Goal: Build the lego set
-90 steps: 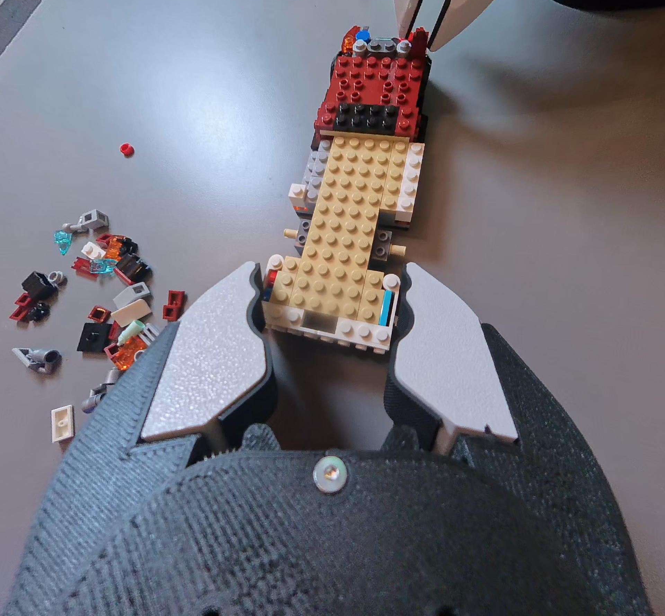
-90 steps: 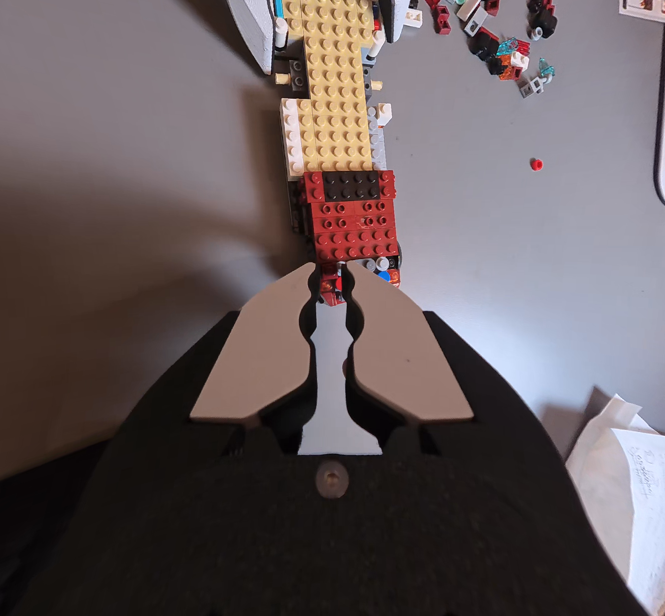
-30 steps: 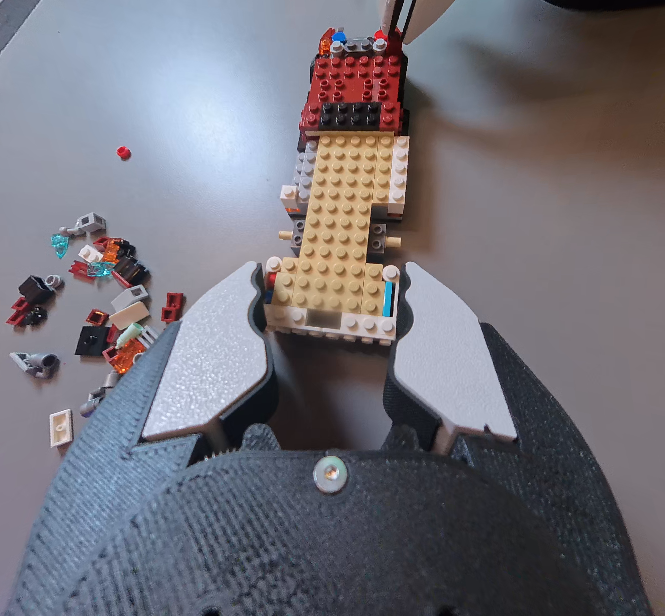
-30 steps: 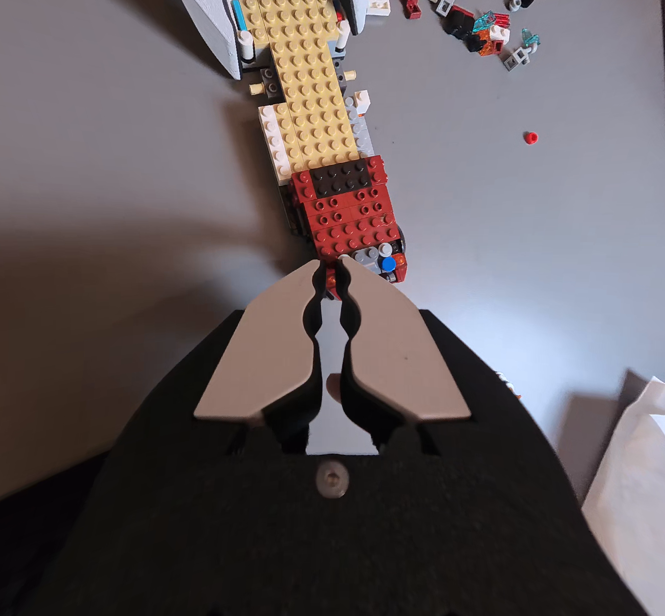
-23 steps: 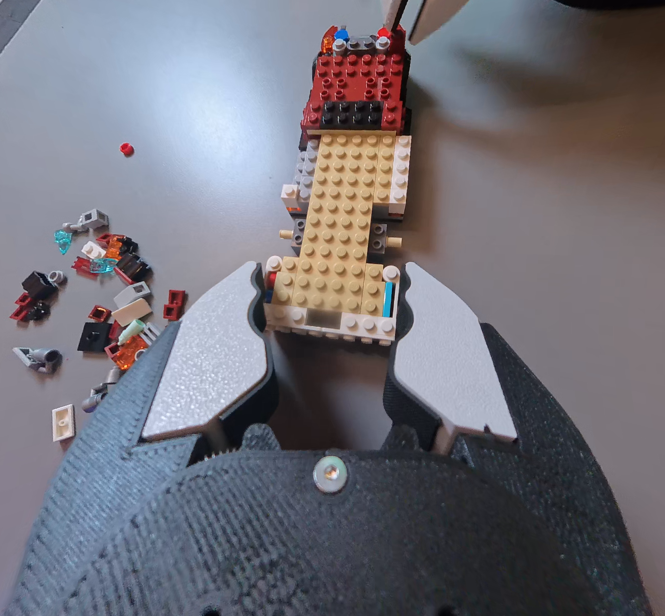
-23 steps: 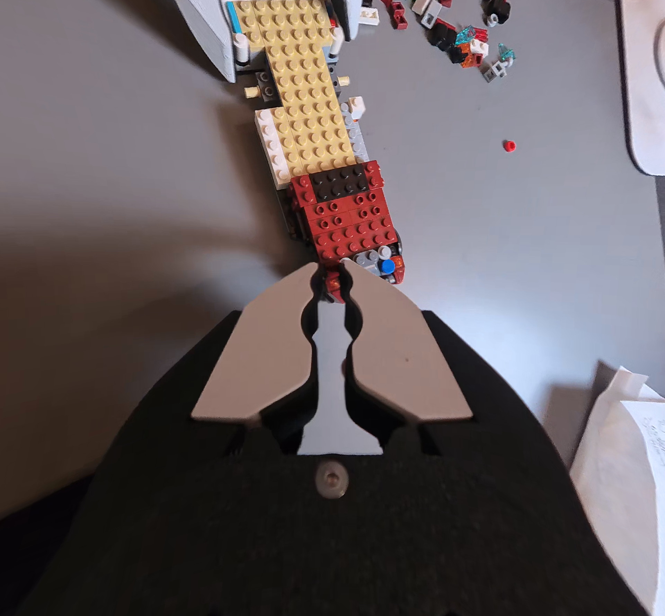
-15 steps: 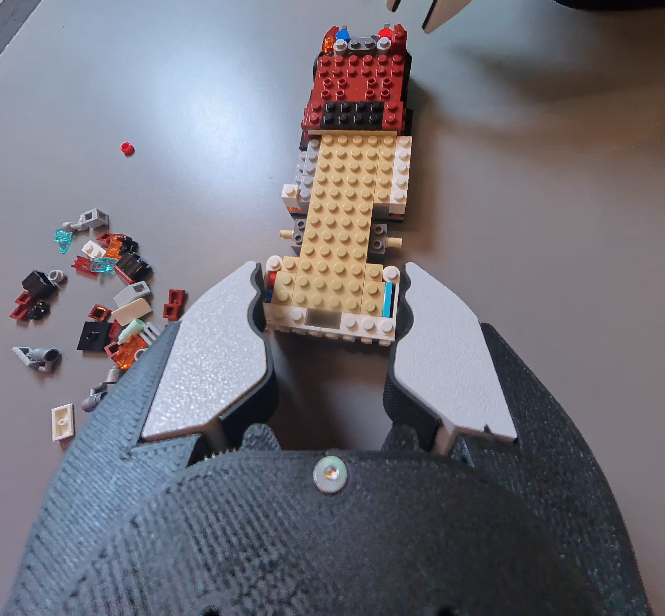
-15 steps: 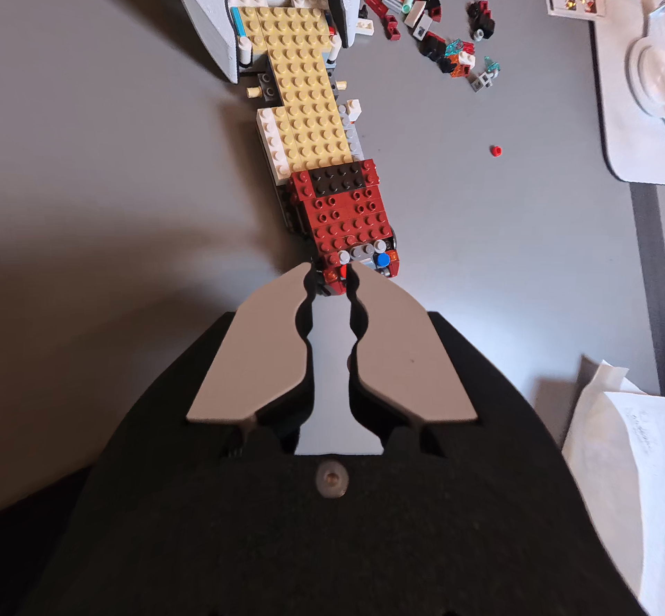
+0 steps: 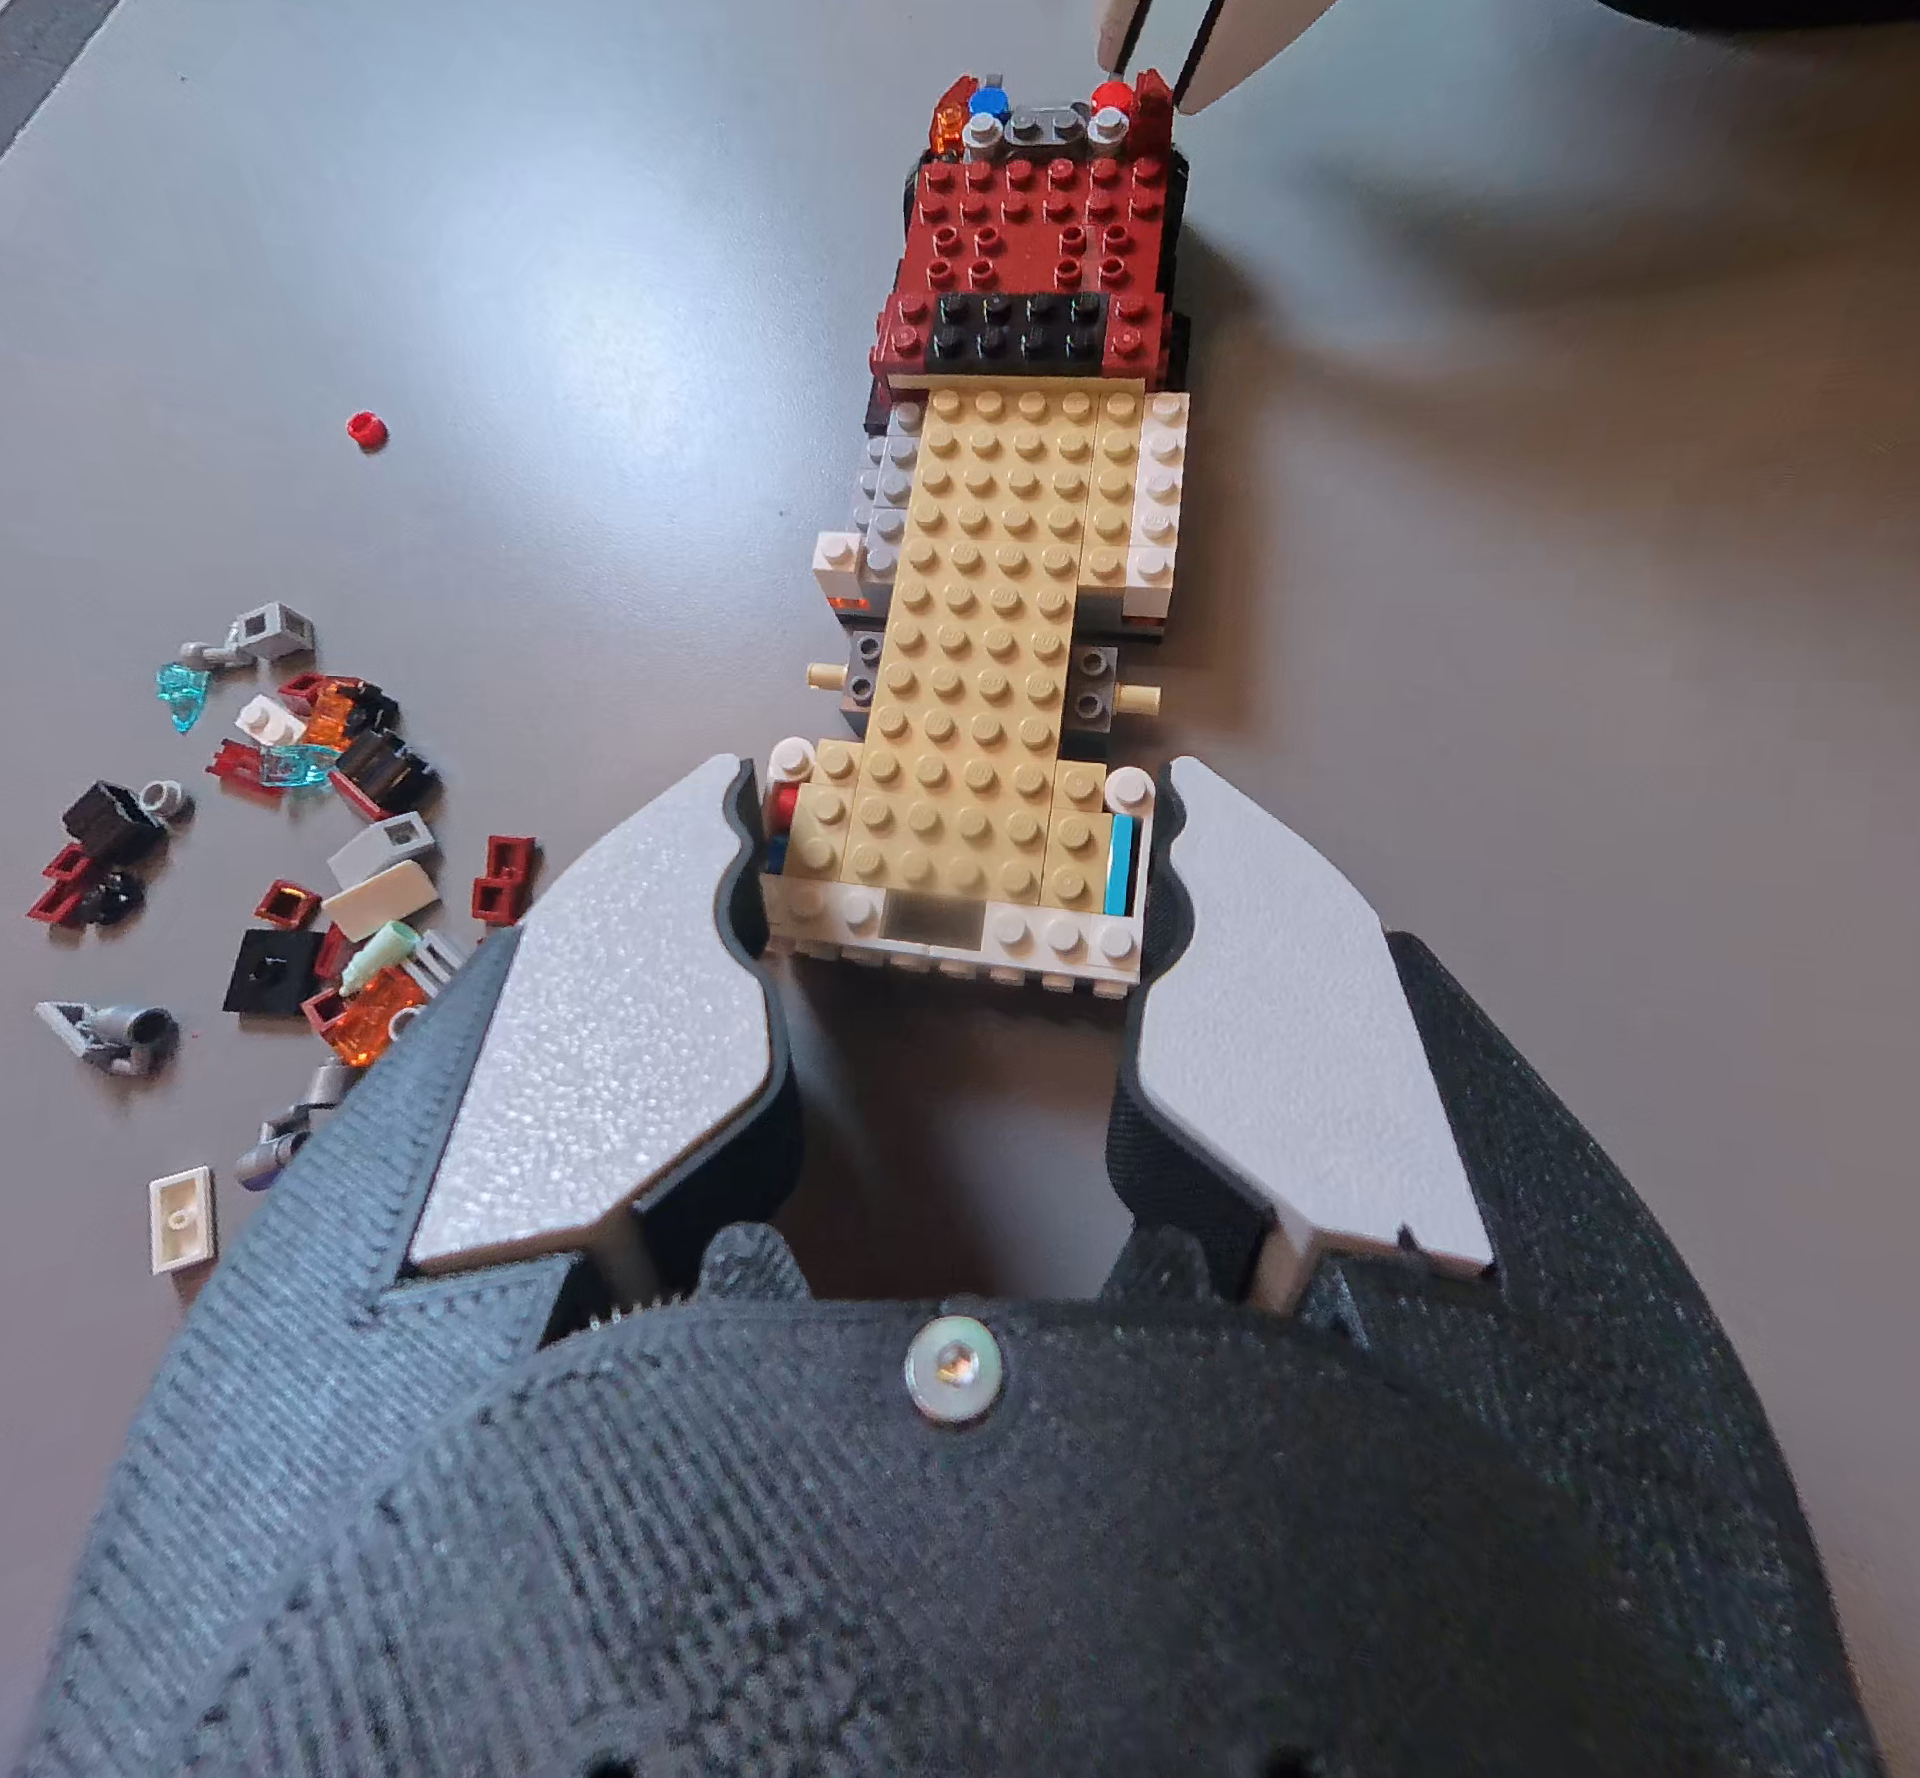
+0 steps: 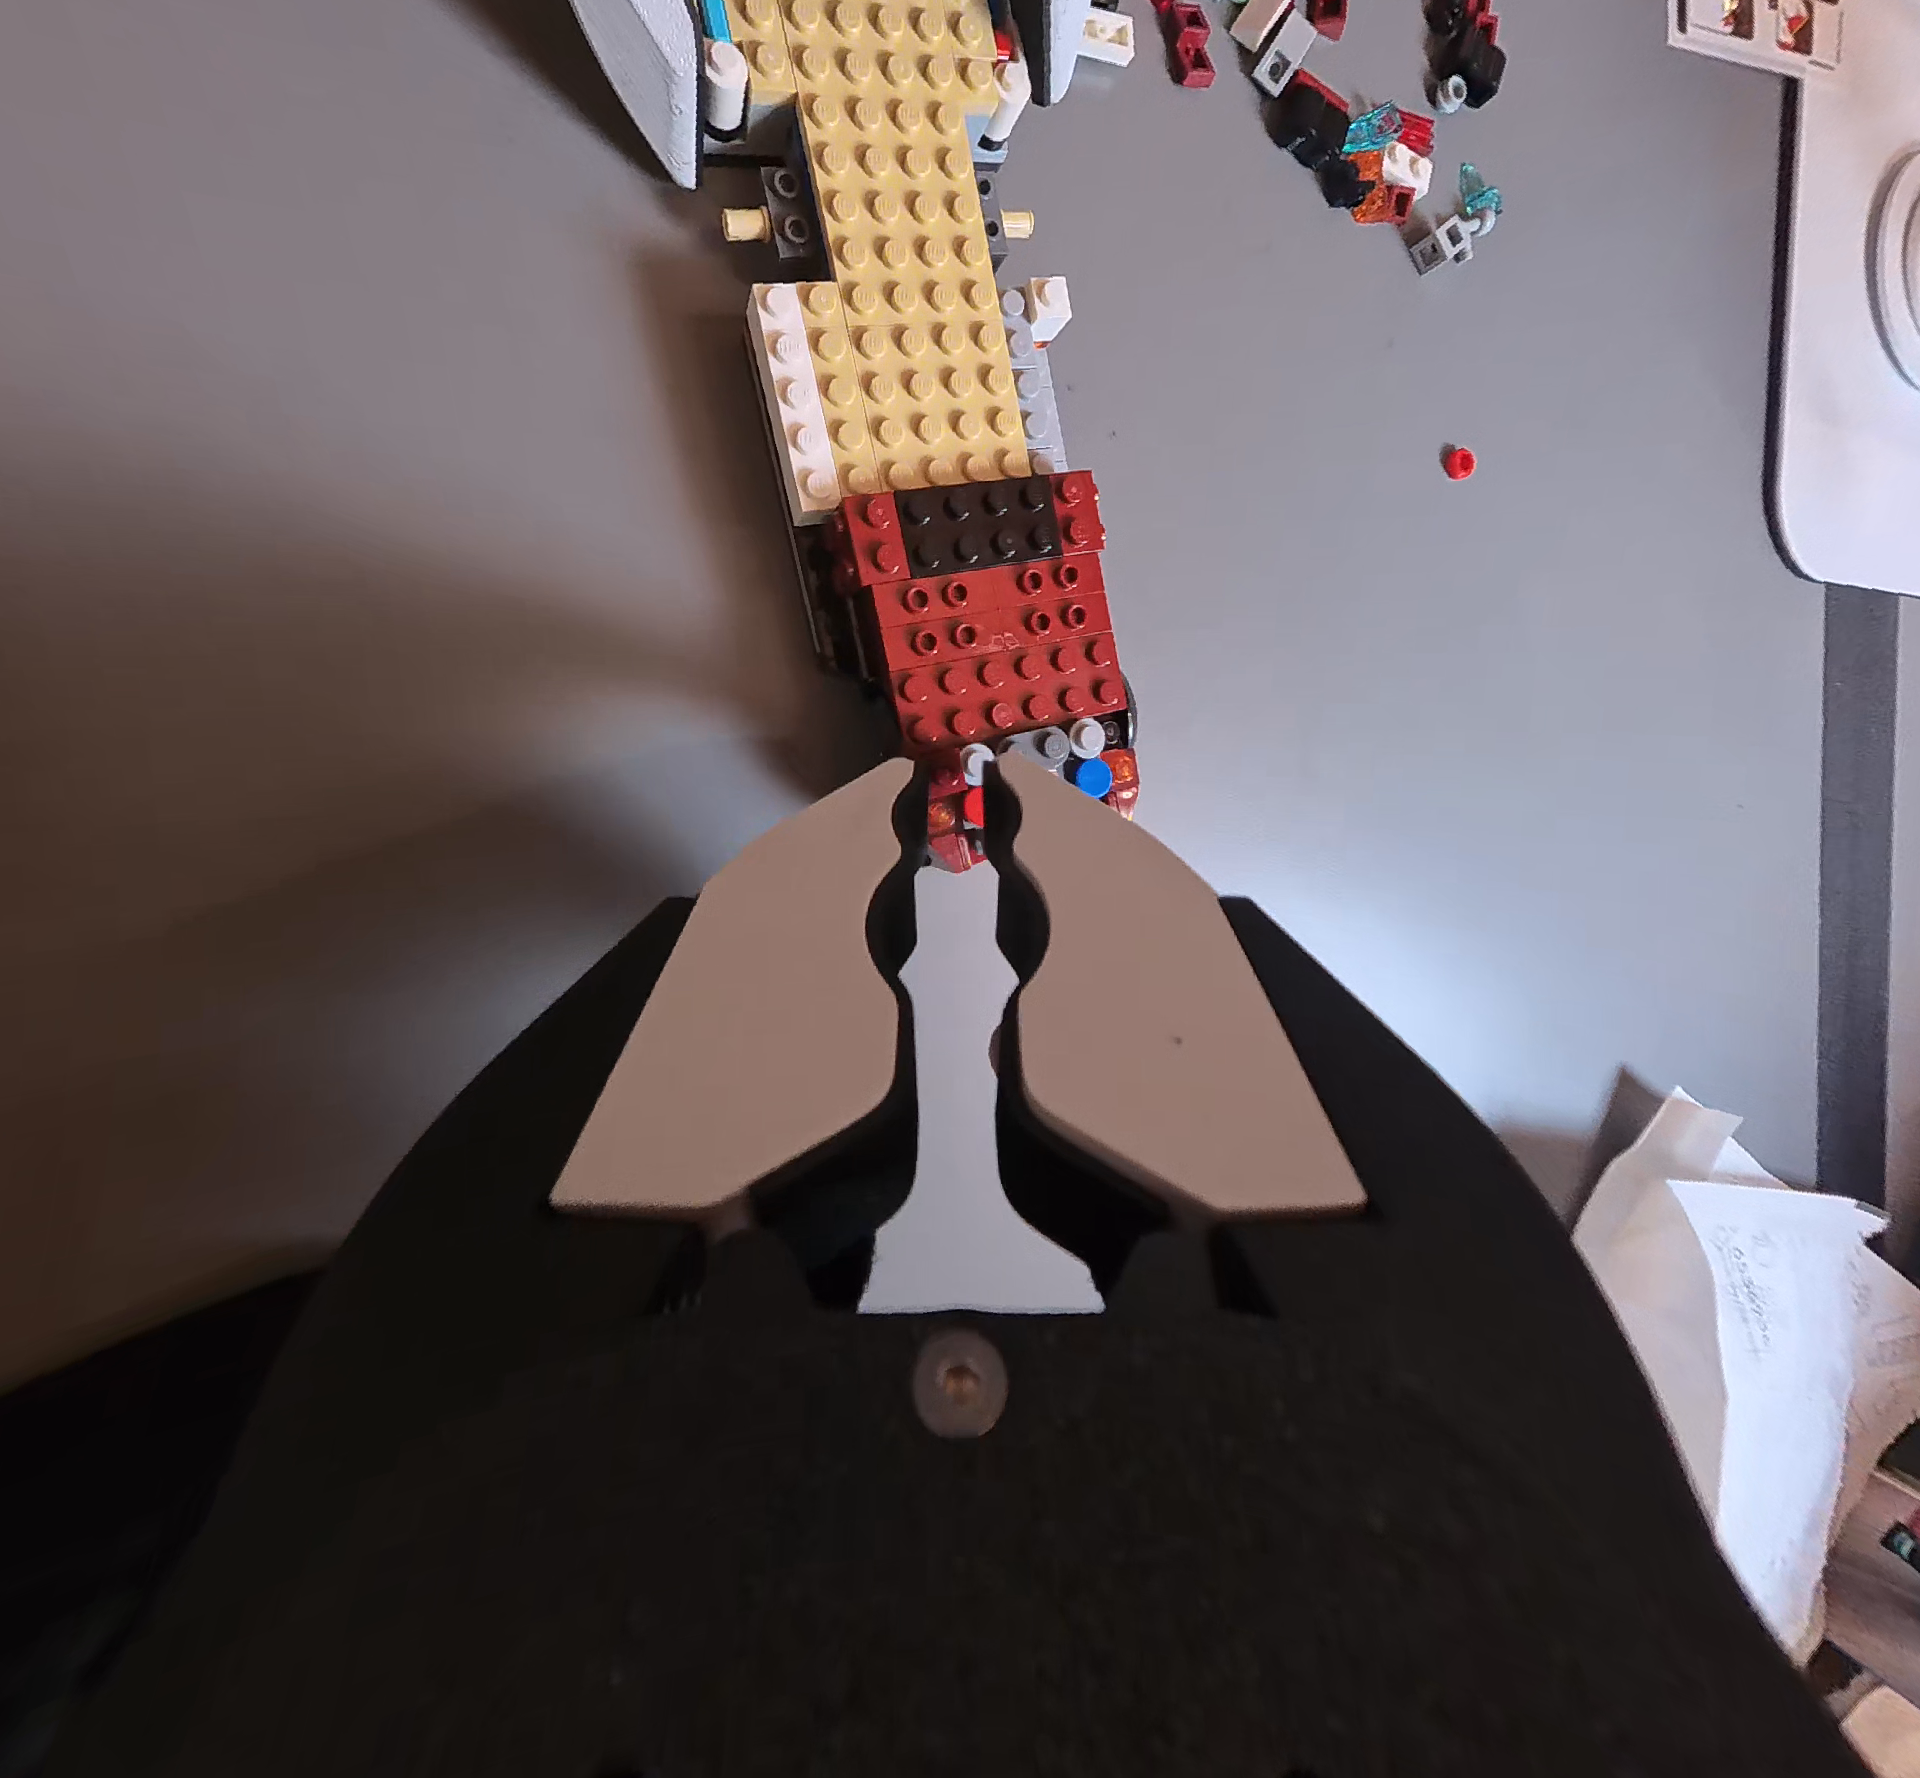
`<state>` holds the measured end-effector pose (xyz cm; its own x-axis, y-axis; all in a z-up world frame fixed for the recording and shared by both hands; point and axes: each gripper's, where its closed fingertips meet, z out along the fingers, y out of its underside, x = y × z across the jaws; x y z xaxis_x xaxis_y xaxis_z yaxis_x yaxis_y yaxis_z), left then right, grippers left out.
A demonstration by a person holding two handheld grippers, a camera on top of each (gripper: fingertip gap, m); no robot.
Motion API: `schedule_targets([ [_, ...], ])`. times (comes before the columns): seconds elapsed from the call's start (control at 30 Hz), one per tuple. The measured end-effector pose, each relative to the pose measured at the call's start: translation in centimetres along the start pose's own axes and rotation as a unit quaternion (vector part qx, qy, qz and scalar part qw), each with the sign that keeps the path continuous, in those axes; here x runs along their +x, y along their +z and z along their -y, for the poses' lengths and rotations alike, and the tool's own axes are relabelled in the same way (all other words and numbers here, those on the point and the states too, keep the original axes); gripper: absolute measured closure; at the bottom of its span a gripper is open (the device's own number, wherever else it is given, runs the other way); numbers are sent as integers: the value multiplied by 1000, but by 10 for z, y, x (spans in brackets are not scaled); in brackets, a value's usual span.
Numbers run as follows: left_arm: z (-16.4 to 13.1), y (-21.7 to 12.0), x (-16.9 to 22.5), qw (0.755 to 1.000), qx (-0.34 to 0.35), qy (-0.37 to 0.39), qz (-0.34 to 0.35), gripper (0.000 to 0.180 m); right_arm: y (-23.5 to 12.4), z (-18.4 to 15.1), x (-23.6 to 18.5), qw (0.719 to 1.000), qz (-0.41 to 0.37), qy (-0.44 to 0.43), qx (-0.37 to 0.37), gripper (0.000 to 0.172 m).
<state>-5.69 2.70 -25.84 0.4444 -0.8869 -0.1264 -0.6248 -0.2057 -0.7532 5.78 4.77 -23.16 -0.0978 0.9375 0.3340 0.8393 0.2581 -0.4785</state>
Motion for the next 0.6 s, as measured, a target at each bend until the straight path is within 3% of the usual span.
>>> schedule_targets([
  [0.6, -1, 0, -1, 1000, 0, 1, -1, 109, 3, -1, -5, 997, 63, 26, -26, 161],
])
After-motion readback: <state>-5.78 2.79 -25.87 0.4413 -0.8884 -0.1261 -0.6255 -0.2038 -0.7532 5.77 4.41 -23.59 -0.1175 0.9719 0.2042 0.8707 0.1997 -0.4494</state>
